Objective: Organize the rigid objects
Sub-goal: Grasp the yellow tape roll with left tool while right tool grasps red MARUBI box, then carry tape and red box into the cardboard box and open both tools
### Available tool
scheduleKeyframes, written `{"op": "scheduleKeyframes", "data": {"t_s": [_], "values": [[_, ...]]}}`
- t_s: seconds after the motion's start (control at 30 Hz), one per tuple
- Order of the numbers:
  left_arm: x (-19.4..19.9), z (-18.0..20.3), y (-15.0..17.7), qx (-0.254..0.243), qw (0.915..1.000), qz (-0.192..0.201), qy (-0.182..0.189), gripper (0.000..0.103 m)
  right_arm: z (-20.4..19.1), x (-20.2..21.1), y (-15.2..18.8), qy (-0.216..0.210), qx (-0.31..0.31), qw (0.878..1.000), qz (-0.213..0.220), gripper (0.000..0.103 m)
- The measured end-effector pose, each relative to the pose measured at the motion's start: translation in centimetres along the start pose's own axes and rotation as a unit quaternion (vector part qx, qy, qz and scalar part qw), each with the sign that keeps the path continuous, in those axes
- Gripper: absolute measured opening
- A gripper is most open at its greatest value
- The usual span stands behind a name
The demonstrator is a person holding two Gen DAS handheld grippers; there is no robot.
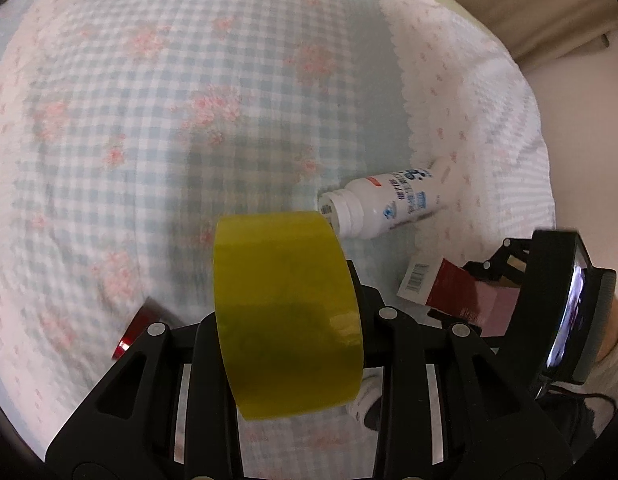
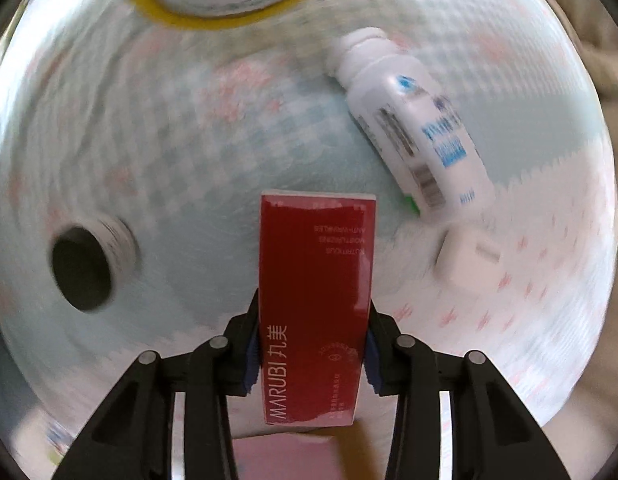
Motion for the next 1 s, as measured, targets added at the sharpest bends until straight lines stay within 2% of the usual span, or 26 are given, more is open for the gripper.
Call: {"op": "scheduleKeyframes", "data": {"t_s": [0.13, 0.2, 0.3, 0.5, 0.57, 0.8, 1.0], "values": [[2.6, -0.3, 1.1, -0.001, 0.9999, 0.016, 0.003, 0.027, -0.4, 2.2, 0.5, -0.035, -0.094, 0.994, 0.034, 0.038], [4.0, -0.2, 1.9, -0.003, 0.9997, 0.024, 0.003, 0.027, -0.5, 3.9, 0.6, -0.055, -0.148, 0.986, 0.057, 0.038], [6.0, -0.2, 3.2, -0.006, 0.9994, 0.035, 0.006, 0.027, -1.2, 6.7, 0.7, -0.079, -0.198, 0.973, 0.090, 0.038], [10.7, -0.2, 6.6, -0.001, 0.9982, 0.057, 0.018, 0.027, -2.8, 10.6, 2.3, -0.091, -0.262, 0.950, 0.141, 0.038], [12.2, 0.0, 7.8, -0.005, 0.9977, 0.064, 0.021, 0.027, -2.0, 12.1, 4.0, -0.097, -0.285, 0.940, 0.161, 0.038], [16.6, 2.7, 11.0, -0.033, 0.9958, 0.080, 0.029, 0.027, -4.8, 16.4, 9.6, -0.113, -0.376, 0.893, 0.222, 0.038], [19.1, 7.5, 12.4, -0.052, 0.9934, 0.096, 0.036, 0.027, -6.0, 17.9, 14.1, -0.098, -0.405, 0.875, 0.247, 0.038]]}}
Point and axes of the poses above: each gripper's, at about its wrist camera, not at the fingertips, and x roughly against the way its jaws point, z to its right, y to its underside, the point moved 2 cm from there along -x, roughly the way its jaws point, and after that the axes turned 13 degrees about -y, right-handed, at the moved point
